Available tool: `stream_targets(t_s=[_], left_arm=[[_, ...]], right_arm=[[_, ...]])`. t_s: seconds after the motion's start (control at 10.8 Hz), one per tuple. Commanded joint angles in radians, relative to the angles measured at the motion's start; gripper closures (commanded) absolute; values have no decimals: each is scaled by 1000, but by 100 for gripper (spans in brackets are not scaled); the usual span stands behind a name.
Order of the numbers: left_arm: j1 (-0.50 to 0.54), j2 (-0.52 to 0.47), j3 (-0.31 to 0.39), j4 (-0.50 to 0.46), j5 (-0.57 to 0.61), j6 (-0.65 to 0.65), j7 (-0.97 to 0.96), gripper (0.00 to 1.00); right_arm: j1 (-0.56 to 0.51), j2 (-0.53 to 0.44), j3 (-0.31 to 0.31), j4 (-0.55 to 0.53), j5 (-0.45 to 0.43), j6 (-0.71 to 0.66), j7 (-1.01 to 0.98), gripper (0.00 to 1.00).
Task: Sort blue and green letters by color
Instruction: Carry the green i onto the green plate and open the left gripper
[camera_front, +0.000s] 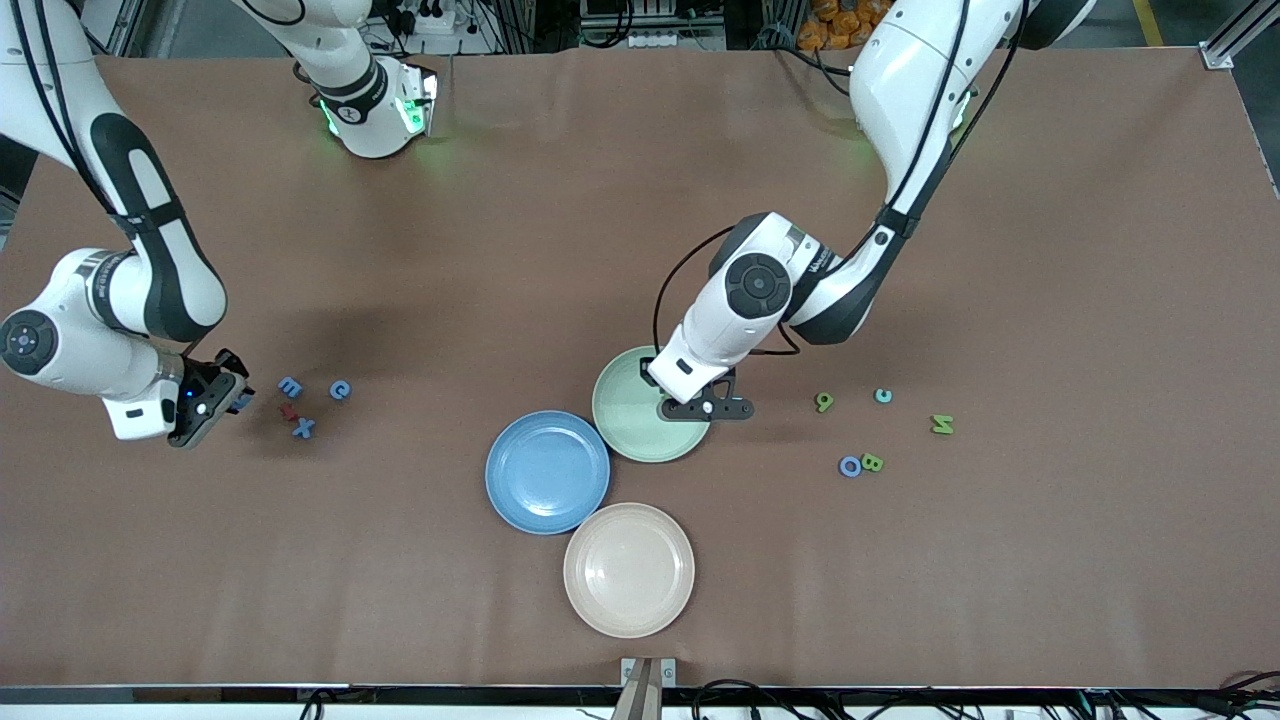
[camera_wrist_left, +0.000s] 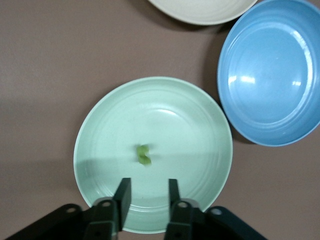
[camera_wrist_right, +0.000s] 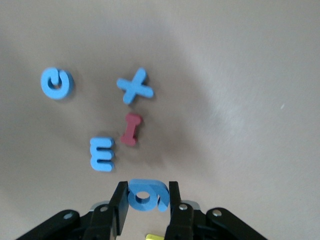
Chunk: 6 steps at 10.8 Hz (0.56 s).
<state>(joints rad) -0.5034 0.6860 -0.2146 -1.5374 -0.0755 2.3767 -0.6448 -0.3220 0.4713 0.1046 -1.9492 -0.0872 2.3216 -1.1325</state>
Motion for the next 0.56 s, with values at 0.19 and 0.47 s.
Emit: stream_targets(t_s=[0.19,0.47], left_arm=[[64,-110,23,3,20,-198,22,0],[202,-183,20,-71,97,-386,380,0]], right_arm=[[154,12,9,93,-2,-36,220,100],[300,24,9,108,87,-37,478,100]])
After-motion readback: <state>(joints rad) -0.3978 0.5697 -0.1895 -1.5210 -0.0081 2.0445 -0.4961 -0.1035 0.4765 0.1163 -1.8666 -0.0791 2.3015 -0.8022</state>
